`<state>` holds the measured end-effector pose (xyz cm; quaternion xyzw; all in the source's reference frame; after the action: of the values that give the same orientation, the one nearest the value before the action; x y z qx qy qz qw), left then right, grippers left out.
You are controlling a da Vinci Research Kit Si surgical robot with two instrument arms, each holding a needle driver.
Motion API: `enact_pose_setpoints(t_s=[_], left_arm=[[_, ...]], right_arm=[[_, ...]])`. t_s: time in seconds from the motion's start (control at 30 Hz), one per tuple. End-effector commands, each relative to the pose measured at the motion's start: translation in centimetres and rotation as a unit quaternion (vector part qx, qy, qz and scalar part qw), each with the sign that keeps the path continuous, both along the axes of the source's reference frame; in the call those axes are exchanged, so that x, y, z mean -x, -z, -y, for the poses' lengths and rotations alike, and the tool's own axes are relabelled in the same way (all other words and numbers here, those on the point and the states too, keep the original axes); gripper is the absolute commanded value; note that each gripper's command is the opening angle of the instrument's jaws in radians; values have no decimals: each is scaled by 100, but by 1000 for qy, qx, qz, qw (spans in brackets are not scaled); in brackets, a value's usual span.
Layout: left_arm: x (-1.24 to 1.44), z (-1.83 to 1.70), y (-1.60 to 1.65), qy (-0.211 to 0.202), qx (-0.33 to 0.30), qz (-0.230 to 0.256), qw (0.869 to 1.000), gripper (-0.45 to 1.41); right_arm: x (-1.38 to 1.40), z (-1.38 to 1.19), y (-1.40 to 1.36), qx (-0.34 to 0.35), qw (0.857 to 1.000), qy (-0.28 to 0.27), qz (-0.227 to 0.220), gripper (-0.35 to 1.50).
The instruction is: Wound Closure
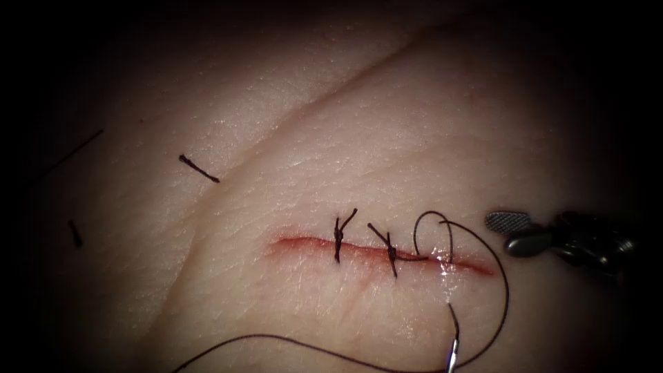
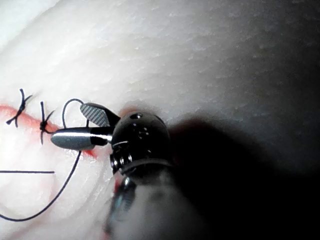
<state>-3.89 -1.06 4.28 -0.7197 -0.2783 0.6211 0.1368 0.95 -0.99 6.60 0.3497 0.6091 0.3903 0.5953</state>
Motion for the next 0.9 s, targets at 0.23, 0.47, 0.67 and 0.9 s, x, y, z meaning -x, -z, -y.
enact_pose_setpoints(t_s=[0.23, 0.47, 0.67, 0.9], left_arm=[[-25, -3, 9, 45, 93, -41, 994, -45], [-42, -20, 37, 92, 155, -46, 983, -45], [-49, -25, 53, 107, 174, -50, 978, -45], [-52, -23, 58, 113, 178, -53, 976, -45]], right_arm=[[-9, 9, 23, 196, 978, 55, 53, 99], [-42, 30, 67, 235, 966, 84, 75, 89], [-70, 51, 84, 246, 958, 114, 98, 57], [-83, 72, 53, 252, 947, 130, 153, 61]])
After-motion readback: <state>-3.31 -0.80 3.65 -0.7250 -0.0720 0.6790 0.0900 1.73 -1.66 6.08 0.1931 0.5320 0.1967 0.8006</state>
